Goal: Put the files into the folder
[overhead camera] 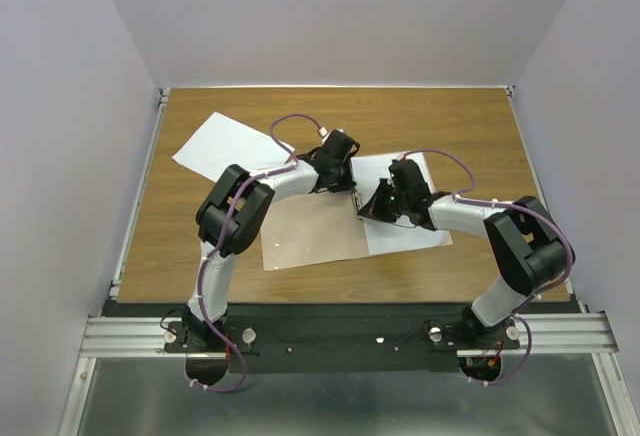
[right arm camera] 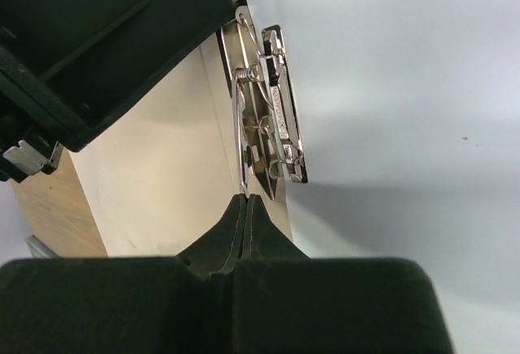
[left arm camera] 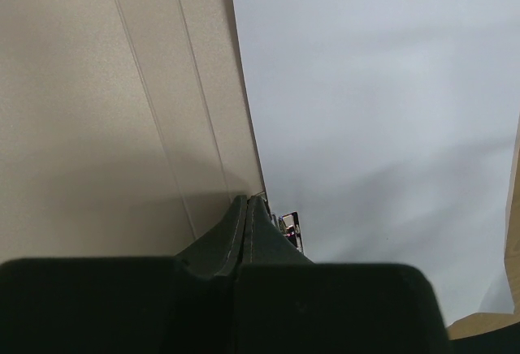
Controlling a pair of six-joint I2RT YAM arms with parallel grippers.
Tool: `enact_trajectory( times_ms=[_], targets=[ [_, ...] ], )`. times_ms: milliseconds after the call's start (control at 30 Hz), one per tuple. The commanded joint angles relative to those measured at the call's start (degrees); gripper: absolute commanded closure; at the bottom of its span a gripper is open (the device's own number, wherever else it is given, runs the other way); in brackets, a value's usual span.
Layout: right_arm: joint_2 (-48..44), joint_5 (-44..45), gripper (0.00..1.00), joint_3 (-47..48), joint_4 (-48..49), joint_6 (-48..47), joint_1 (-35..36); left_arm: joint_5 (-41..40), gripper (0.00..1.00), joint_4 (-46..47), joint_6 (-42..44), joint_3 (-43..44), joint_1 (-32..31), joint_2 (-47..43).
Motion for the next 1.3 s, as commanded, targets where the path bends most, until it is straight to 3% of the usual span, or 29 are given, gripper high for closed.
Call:
enact_trajectory(
  times_ms=[0,233,467,767,1267],
  targets=[
    [5.2,9.9,0.99,-3.5,-13.3,-3.5,0.5,-3.9,0.98,-4.9,5.3,0.0,-0.4,5.3],
    [11.0,10.7,0.99,-4.1,-14.0,-5.1,0.5,-4.0,0.98,-4.8,5.7,-0.1,-0.4,6.5],
    [9.5,12.9,0.99,-6.5,-14.0,-6.2,-0.3,-5.9,0.98,-5.6,6.2,1.0,-0.1,7.3],
    [4.9,7.3,0.99,-5.6,-14.3,-8.8,-2.9,-7.3,0.99,-5.5,8.1,1.5,0.1,9.0],
    [13.4,4.4,0.99,-3.9,-14.5,-13.4,-2.9,-6.3,0.99,-5.2,8.5,1.3,0.1,8.9]
  ],
)
